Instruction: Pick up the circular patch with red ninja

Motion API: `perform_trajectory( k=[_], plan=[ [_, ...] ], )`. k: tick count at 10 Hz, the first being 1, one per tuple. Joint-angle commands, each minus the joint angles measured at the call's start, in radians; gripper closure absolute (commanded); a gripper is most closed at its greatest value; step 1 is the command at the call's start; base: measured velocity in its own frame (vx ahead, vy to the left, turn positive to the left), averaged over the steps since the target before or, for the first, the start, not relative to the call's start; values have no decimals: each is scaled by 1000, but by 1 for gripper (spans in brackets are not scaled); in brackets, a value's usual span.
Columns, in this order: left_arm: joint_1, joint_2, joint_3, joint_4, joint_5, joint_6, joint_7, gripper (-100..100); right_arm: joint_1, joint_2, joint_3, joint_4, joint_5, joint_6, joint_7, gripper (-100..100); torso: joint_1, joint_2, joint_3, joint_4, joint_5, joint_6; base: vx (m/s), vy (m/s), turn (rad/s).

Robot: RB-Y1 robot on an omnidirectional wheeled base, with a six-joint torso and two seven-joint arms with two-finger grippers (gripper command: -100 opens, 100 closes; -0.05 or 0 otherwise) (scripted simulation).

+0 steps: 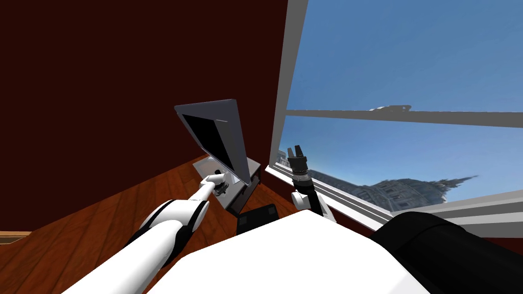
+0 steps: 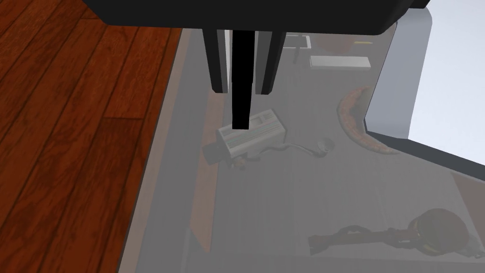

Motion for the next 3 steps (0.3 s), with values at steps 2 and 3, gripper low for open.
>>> perform_trajectory(
  k=[2,3],
  plan=[
    [-8,4,0,0,4,8,-4,100,0,0,0,0,0,0,0,0,0,0,0,0,0,0,0,-1,13],
    [-10,5,0,-1,4,10,-5,0,0,0,0,0,0,0,0,0,0,0,0,0,0,0,0,0,0]
  ],
)
